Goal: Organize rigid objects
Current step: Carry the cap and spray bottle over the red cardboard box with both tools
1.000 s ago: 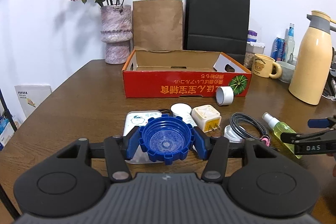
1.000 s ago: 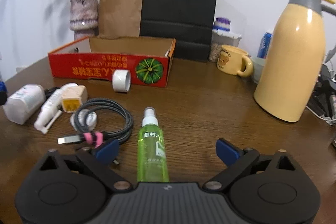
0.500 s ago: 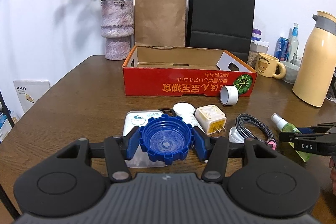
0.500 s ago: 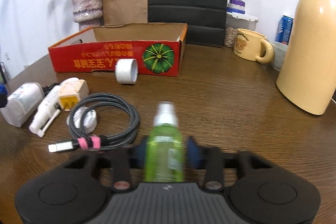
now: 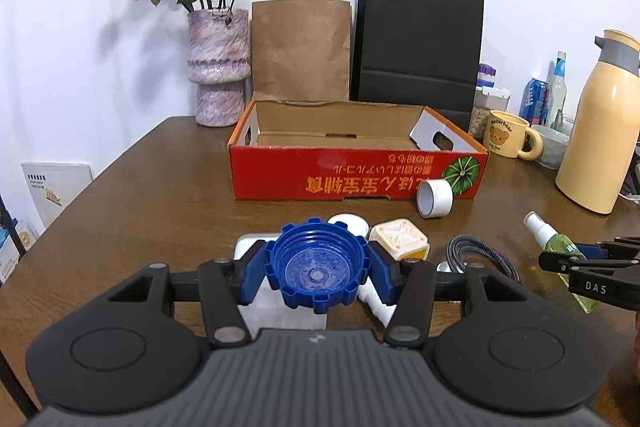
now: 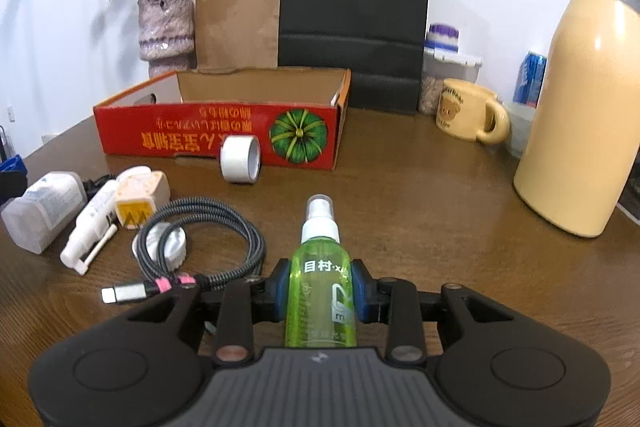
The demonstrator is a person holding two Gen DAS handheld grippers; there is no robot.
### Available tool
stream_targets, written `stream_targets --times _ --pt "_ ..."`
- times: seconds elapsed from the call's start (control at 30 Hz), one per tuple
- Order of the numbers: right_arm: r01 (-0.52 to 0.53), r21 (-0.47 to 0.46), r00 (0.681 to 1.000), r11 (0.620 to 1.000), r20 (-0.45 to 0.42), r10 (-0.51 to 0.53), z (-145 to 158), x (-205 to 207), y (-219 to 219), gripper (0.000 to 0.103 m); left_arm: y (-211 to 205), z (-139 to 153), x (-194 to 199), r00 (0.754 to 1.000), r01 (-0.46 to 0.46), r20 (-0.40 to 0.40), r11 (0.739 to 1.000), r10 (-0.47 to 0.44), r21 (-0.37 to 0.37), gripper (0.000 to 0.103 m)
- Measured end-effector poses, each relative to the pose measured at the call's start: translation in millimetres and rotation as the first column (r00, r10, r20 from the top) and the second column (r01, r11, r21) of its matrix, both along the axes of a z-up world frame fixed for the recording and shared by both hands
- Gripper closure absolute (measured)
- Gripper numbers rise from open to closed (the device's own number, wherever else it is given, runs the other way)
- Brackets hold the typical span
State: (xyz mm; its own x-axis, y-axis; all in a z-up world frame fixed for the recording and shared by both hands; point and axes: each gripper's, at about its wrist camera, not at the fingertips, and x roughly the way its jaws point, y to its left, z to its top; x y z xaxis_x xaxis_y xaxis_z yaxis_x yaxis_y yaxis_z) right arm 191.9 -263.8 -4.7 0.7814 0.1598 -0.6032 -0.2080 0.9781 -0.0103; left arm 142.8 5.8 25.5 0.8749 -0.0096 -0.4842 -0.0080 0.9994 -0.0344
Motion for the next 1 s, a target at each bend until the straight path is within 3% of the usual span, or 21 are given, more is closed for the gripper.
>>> stream_targets --times 0.47,1.0 --pt "-0.036 0.030 0.995 0.999 0.099 0.033 39 14 27 0.073 -4 28 27 0.999 0.021 0.049 1.000 -0.021 -0.009 0.049" --pt "-0.069 0.073 0.987 0.995 0.148 0.058 58 57 70 0.073 -1 44 80 0.997 0.016 0.074 0.998 -0.011 -0.069 0.049"
